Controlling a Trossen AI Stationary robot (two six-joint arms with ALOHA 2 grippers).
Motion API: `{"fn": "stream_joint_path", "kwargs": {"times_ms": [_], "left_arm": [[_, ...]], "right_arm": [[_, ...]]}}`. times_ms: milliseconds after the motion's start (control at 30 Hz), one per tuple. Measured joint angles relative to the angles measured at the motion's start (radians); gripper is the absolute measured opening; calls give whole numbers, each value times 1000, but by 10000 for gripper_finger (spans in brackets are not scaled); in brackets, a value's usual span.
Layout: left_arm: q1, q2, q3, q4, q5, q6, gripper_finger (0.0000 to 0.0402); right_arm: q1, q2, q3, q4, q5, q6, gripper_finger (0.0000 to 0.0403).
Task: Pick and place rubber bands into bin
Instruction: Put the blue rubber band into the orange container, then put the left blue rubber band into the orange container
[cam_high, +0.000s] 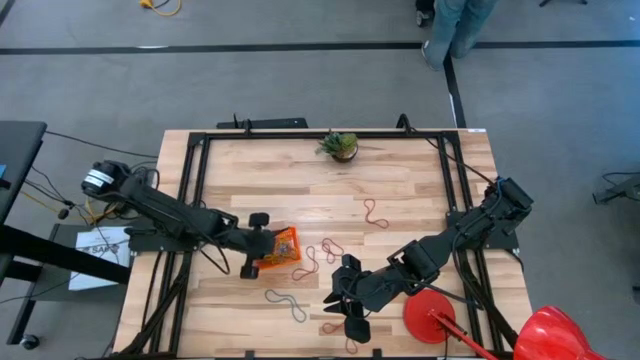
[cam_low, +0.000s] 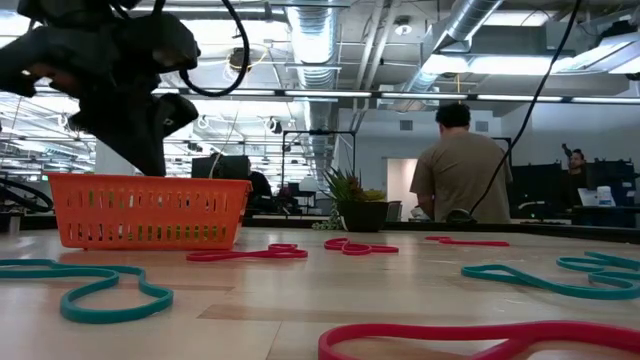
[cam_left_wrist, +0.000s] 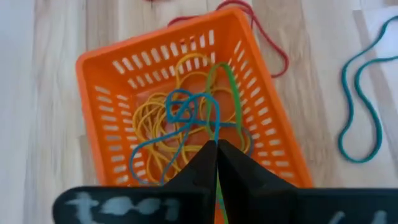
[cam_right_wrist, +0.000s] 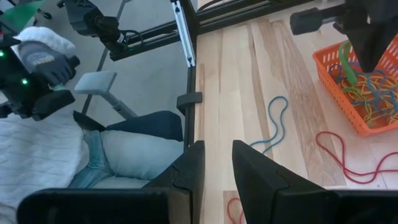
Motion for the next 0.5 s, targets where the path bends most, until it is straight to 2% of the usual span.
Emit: {"fn": "stream_joint_path", "kwargs": {"times_ms": [267, 500], "left_arm": [[2, 13, 0, 24, -49, 2, 9], [2, 13, 0, 38, -4, 12, 73]], "right_arm": [[0, 0, 0, -3, 0, -7, 77], [0, 0, 0, -4, 0, -7, 77]]}}
